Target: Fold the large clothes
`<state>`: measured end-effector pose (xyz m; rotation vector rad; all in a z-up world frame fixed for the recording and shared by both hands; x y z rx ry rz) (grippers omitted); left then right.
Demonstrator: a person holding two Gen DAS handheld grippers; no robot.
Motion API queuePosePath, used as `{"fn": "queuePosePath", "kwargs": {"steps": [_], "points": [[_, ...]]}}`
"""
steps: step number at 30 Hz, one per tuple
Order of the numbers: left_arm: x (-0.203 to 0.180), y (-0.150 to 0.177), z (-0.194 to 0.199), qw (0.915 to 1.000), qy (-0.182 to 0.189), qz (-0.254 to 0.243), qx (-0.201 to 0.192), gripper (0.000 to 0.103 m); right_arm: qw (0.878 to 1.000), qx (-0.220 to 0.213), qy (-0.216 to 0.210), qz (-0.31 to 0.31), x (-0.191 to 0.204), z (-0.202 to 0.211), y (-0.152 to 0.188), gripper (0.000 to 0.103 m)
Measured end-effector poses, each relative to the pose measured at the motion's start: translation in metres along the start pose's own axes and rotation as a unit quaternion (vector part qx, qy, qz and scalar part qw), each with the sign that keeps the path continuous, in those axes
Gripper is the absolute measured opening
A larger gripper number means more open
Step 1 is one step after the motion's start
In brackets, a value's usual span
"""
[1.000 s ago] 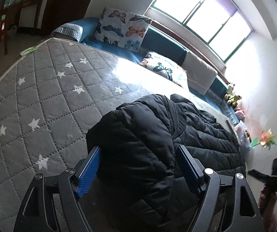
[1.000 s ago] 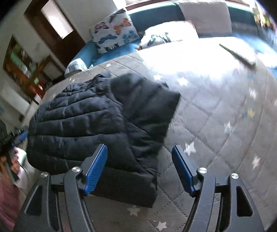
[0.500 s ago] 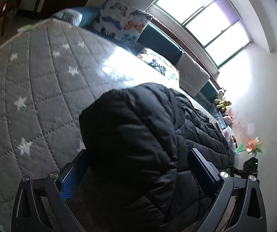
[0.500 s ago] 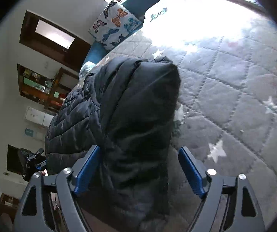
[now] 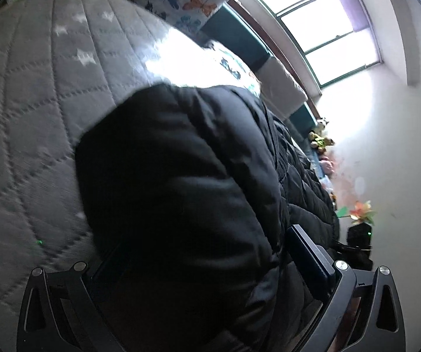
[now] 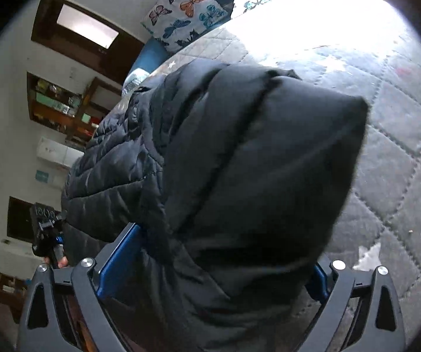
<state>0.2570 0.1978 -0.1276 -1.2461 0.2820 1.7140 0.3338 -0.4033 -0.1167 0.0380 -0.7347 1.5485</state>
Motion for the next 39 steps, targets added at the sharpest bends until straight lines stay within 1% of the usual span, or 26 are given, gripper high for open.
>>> {"fn": "queuePosePath", "kwargs": {"steps": [2,3,5,8,9,10,14,16,19,22,23,24,26,27,28,29,30,31,32,33,35,37,39], "points": [[-0.001,0.001,-0.005,0.9998,0.017,0.003,0.008,0.102,1.0,0.004,0.004,0.003,0.0,-0.001,-0.002,0.103],[-0.001,0.001,-0.006,0.9998,0.017,0.002,0.01,0.101,1.0,0.005,0.006,0.004,0.001,-0.001,-0.003,0.103],[-0.006,0.002,-0.009,0.9998,0.014,-0.009,0.013,0.098,1.0,0.005,0.007,0.006,0.0,-0.001,-0.002,0.103],[-0.017,0.004,-0.009,0.9995,0.006,-0.031,0.009,0.09,1.0,0.0,0.0,0.014,0.001,0.002,0.0,0.103],[-0.018,0.004,-0.009,0.9994,0.004,-0.034,0.008,0.086,1.0,-0.003,-0.004,0.019,0.004,0.005,0.002,0.103],[-0.018,0.004,-0.009,0.9993,0.002,-0.037,0.008,0.084,1.0,-0.006,-0.004,0.026,0.007,0.008,0.002,0.103],[-0.017,0.004,-0.016,0.9991,-0.011,-0.041,0.012,0.084,1.0,0.0,0.002,0.031,0.007,0.008,0.001,0.103],[-0.016,0.001,-0.018,0.9994,-0.011,-0.03,0.014,0.091,1.0,0.007,0.001,0.029,0.003,0.006,0.0,0.103],[-0.011,-0.001,-0.025,0.9996,-0.008,-0.009,0.024,0.097,1.0,0.008,-0.014,0.017,-0.003,0.006,-0.001,0.103],[-0.01,-0.001,-0.027,0.9996,0.002,0.003,0.028,0.097,0.999,0.0,-0.043,0.006,-0.009,0.003,-0.001,0.103],[-0.011,-0.001,-0.028,0.9996,0.001,0.002,0.027,0.097,0.999,-0.001,-0.045,0.005,-0.009,0.004,-0.001,0.103],[-0.012,0.0,-0.029,0.9996,0.0,0.0,0.027,0.095,0.999,-0.004,-0.047,0.005,-0.009,0.005,0.0,0.103],[-0.017,0.001,-0.03,0.9998,-0.001,-0.002,0.02,0.09,0.999,-0.008,-0.044,0.008,-0.005,0.006,0.001,0.103],[-0.023,0.004,-0.032,0.9998,-0.005,-0.008,0.016,0.084,0.999,-0.011,-0.041,0.01,-0.003,0.007,0.002,0.095],[-0.029,0.004,-0.031,0.9997,-0.011,-0.017,0.011,0.078,0.999,-0.018,-0.037,0.014,0.0,0.012,0.003,0.091],[-0.037,0.006,-0.03,0.9993,-0.019,-0.031,0.005,0.076,0.999,-0.025,-0.032,0.018,0.004,0.016,0.004,0.079],[-0.045,0.008,-0.03,0.9986,-0.028,-0.044,0.001,0.071,0.999,-0.035,-0.025,0.023,0.008,0.024,0.006,0.065],[-0.054,0.009,-0.029,0.9977,-0.037,-0.056,-0.004,0.067,0.998,-0.045,-0.024,0.029,0.012,0.032,0.008,0.06],[-0.062,0.009,-0.029,0.9969,-0.044,-0.065,-0.008,0.065,0.998,-0.051,-0.023,0.032,0.015,0.038,0.01,0.053],[-0.071,0.01,-0.029,0.996,-0.048,-0.074,-0.012,0.062,0.998,-0.057,-0.016,0.038,0.019,0.045,0.012,0.049],[-0.091,0.012,-0.027,0.9949,-0.048,-0.087,-0.018,0.059,0.996,-0.072,0.002,0.05,0.029,0.058,0.017,0.045],[-0.105,0.015,-0.024,0.9945,-0.043,-0.093,-0.019,0.057,0.995,-0.088,0.004,0.049,0.032,0.071,0.021,0.043],[-0.126,0.017,-0.026,0.9936,-0.034,-0.106,-0.015,0.056,0.994,-0.103,0.002,0.046,0.029,0.088,0.024,0.042]]}}
Point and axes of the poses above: each gripper's, at about its wrist camera, not at the fingertips, and z roughly against the way its jaws point, x to its left, y to its underside, the point moved 1 cm from there along -z, roughly the way its jaws point, and after that the axes turned 12 degrees about y, right-handed, at the moved point
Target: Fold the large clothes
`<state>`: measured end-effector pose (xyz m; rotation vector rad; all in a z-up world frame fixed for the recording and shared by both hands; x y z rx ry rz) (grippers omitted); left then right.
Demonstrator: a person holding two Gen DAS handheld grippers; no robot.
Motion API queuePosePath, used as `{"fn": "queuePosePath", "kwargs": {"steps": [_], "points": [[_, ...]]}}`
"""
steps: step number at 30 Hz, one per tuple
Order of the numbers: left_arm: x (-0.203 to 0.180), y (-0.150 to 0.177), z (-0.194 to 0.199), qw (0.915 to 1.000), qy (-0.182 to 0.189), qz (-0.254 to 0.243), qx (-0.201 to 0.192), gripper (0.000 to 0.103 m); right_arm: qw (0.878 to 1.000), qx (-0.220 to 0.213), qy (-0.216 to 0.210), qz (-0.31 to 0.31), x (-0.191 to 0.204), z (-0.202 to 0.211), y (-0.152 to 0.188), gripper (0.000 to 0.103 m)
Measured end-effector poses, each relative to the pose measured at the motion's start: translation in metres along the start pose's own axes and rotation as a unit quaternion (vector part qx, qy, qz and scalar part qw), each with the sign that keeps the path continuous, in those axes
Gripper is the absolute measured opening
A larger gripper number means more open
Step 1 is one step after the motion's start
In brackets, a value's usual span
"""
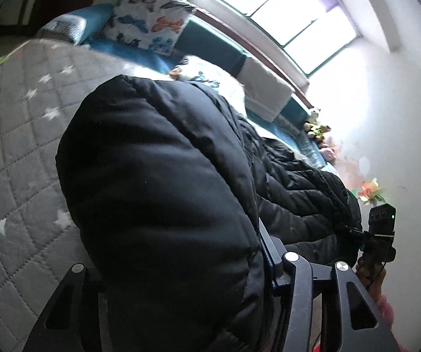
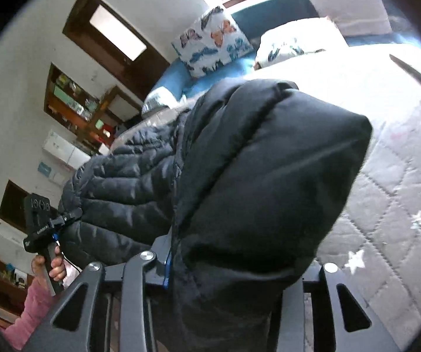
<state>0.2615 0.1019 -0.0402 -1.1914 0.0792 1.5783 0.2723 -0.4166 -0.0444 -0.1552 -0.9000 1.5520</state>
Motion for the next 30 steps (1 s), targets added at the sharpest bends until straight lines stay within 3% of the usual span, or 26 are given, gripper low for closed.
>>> {"fn": "queuePosePath", "kwargs": {"steps": [7,16,22,26,28,30], "points": [[-0.076,-0.029,-0.043,0.9985,0.039,-0.034,0.016,0.056,0.998,-0.047,0.041,0.003,-0.026,0.069,-0.005,0.041],[-0.191,-0.071,-0.18,0.9915,0.095,-0.073,0.05,0.056,0.987,-0.112,0.105,-0.038,-0.089,0.13,-0.019,0.041],[-0.23,-0.072,-0.27,0.9875,0.103,-0.087,0.083,0.056,0.979,-0.129,0.13,-0.083,-0.145,0.13,-0.016,0.042],[-0.241,-0.055,-0.325,0.9877,0.08,-0.074,0.113,0.056,0.98,-0.098,0.132,-0.112,-0.177,0.106,-0.006,0.042],[-0.233,-0.045,-0.343,0.9884,0.061,-0.065,0.123,0.058,0.979,-0.077,0.142,-0.125,-0.193,0.087,0.003,0.046],[-0.221,-0.038,-0.351,0.9887,0.062,-0.041,0.13,0.068,0.977,-0.069,0.143,-0.145,-0.206,0.078,0.013,0.059]]}}
Point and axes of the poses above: each gripper's, at about its wrist camera, not at the fingertips, and z roughly against the way its jaws point, x to its left, y to its underside, the point moved 1 cm from there along -z, roughly the way its jaws point, and after that the axes turned 12 degrees about y, right-handed, at the moved point
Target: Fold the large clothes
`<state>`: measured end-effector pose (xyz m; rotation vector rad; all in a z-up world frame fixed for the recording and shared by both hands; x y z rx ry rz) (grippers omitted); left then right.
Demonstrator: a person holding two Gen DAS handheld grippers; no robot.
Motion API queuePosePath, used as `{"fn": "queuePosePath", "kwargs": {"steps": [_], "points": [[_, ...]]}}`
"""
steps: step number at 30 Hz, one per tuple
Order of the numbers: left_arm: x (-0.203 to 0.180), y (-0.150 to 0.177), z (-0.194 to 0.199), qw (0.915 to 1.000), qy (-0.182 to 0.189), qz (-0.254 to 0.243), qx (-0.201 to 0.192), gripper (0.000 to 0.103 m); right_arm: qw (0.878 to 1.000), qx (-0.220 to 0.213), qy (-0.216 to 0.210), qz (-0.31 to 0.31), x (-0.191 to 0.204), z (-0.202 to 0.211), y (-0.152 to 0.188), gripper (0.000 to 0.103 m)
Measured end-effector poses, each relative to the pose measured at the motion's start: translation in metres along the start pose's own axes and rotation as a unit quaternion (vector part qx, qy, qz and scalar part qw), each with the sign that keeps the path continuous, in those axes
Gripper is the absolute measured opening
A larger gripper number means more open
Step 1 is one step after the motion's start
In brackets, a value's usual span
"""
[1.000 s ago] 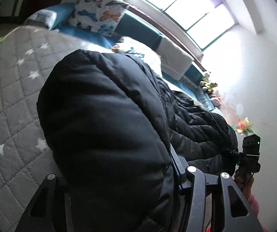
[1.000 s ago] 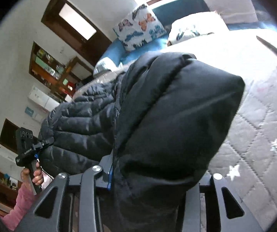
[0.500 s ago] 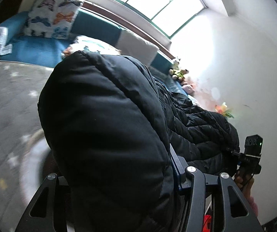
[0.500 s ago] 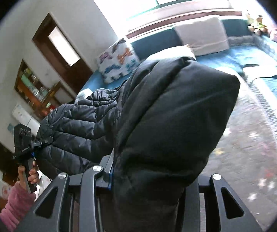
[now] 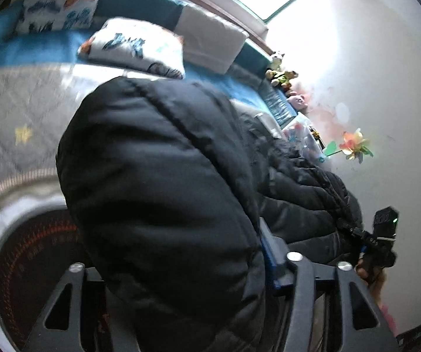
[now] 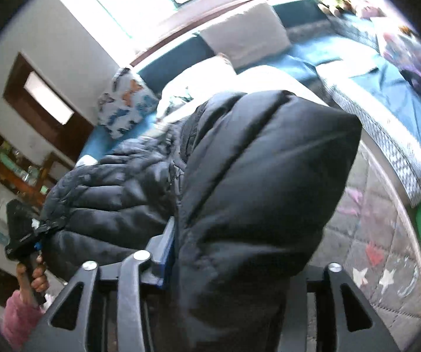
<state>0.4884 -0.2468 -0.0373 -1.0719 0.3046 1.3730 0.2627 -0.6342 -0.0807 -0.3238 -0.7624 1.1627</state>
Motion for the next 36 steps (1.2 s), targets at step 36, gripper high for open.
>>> {"fn": "queuePosePath", "kwargs": {"steps": [36], "points": [[-0.021,-0.055,-0.038,0.9973,-0.03,-0.053,-0.039,0.07,0.982,-0.055,0.151,0.097,0.066,-0.032,-0.044,0.075]]}}
Point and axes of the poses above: each gripper's, at about its wrist camera, not at the fingertips, and z roughly against the way its jaws point, x to its left, y to its underside, the point moved 1 cm from there along -z, roughly the way its jaws point, and after that the axes turned 12 degrees about y, right-handed, at the moved point
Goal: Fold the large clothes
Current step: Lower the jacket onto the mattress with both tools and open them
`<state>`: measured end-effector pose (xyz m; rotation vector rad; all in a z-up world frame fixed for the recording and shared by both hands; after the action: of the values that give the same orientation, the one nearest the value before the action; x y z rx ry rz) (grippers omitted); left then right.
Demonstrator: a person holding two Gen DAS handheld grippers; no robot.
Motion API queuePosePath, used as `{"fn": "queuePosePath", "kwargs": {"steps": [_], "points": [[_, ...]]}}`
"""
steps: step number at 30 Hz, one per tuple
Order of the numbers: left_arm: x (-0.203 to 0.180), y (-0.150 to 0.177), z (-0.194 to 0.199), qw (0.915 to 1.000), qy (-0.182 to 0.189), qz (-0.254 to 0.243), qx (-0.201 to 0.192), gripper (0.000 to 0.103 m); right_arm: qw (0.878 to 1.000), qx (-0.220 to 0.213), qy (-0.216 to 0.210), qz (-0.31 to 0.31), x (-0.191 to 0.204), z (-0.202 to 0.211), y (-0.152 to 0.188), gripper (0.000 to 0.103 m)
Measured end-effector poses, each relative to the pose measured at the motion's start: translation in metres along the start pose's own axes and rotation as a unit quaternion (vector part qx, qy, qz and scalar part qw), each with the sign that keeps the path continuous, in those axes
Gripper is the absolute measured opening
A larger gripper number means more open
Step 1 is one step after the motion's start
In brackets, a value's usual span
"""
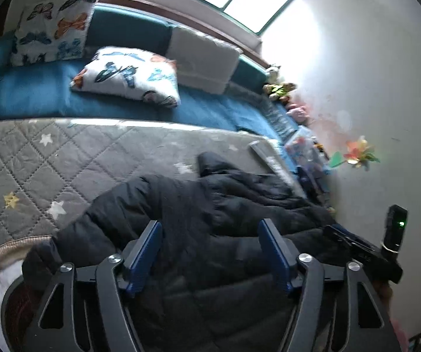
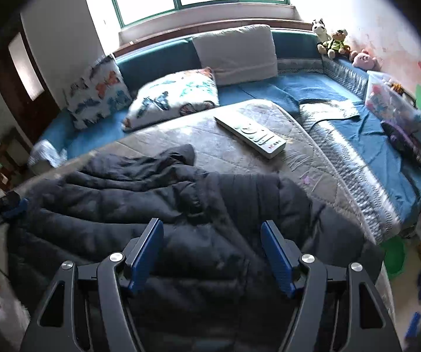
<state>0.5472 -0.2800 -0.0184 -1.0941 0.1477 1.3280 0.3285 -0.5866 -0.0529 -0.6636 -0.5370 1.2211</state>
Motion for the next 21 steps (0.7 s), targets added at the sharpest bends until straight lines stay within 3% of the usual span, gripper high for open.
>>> {"fn": "queuePosePath", "kwargs": {"steps": [4,10,16,21], "points": [[0.037,0.012,-0.025,0.9992,-0.032,0.012,0.019,0.06,1.0,0.025,0.012,-0.011,-0.006,-0.022,0.007,0.075],[0.041,0.018,-0.035,0.9985,-0.05,-0.006,0.022,0.06,1.0,0.019,0.023,-0.008,-0.004,-0.019,0.012,0.075],[-0.005,0.036,0.008,0.9919,-0.096,-0.082,0.006,0.06,0.999,-0.008,0.041,0.003,0.003,0.032,0.019,0.075],[-0.036,0.07,0.064,0.989,-0.104,-0.105,-0.013,0.06,0.998,-0.02,0.044,0.029,0.018,0.081,0.045,0.075]]}}
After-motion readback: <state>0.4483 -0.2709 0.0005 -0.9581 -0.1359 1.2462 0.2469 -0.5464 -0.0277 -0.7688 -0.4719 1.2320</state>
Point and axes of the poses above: each gripper's, at about its wrist camera, not at the fingertips, and z roughly against the way its jaws point, x to its left, y to its underside, the point moved 1 cm from there along -z, roughly the way its jaws point, and after that the axes turned 12 degrees about y, right-handed, at the moved point
